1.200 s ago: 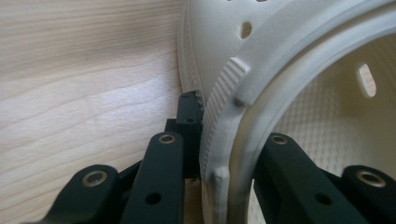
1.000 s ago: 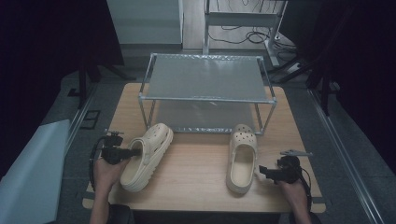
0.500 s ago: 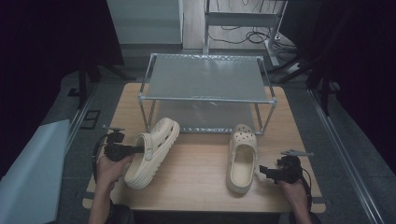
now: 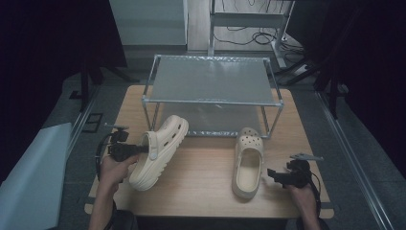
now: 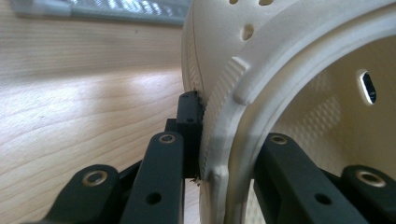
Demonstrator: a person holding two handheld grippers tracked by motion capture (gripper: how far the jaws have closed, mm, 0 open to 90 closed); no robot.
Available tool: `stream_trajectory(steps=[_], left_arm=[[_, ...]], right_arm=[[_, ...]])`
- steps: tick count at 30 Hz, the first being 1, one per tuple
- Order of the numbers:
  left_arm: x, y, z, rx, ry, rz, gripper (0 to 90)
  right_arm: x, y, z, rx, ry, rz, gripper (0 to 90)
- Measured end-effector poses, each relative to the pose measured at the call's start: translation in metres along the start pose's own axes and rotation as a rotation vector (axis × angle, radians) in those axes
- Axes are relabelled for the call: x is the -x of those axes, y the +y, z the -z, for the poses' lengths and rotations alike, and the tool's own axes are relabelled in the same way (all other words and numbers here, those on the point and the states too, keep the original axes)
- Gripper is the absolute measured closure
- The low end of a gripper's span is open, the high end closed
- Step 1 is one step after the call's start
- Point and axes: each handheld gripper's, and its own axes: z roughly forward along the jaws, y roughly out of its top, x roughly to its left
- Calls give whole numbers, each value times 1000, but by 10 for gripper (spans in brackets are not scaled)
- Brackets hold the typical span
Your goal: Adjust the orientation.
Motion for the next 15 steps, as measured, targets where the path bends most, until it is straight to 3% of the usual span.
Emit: stream_trajectory(steps=[9,15], left_arm=[[14,10,4,4,-65,-8,767],[25,16,7,6,-85,-15,767]], right_arm=[[4,0,3,17,-9,-16,42],[6,0,4,20,-18,-19,42]])
